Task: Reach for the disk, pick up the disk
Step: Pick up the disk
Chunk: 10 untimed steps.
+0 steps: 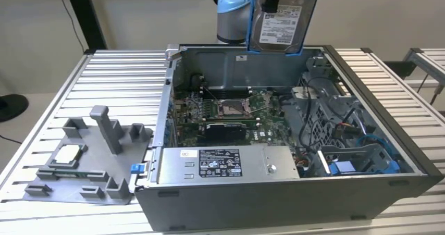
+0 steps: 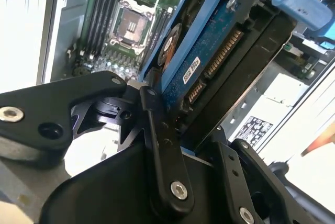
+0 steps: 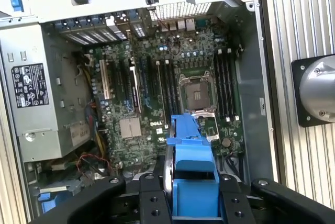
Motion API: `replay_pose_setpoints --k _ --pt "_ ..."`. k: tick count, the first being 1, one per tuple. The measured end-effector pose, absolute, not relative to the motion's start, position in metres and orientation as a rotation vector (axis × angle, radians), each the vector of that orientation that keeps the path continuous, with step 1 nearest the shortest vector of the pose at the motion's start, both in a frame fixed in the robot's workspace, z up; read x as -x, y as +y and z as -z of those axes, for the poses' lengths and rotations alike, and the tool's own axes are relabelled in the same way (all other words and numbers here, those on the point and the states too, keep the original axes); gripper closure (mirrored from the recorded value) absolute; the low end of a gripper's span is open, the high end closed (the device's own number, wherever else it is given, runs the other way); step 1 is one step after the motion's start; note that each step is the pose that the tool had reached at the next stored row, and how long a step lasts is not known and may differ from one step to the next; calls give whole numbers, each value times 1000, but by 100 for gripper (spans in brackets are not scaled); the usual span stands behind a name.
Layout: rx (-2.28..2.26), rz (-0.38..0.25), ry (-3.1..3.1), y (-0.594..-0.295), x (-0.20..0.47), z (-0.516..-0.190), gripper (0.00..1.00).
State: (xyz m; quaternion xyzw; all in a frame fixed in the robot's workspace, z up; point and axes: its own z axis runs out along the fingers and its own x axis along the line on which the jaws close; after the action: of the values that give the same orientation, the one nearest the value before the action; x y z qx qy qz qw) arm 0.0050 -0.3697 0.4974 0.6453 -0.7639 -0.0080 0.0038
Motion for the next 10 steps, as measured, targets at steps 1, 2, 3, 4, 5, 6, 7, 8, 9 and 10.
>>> replay_pose_setpoints --k 1,2,3,4,5,6,7,8,9,10 --pt "-2022 25 -2394 -370 -6 -497 100" --pt "-2022 25 -2394 -370 -7 -497 100" --pt "-2022 25 -2394 -370 -8 -497 100" --pt "-2023 25 -2394 -370 -9 -497 100" --pt "-2022 25 -2394 -370 -11 -497 100" --pt "-2023 25 -2394 -370 -12 -497 100" --pt "-2022 25 -2394 -370 -13 -497 100" --pt "-2022 25 -2394 -370 -14 -497 100" --pt "-2022 25 -2394 -370 -15 -497 100" --pt "-2022 25 -2394 -370 -16 -497 100"
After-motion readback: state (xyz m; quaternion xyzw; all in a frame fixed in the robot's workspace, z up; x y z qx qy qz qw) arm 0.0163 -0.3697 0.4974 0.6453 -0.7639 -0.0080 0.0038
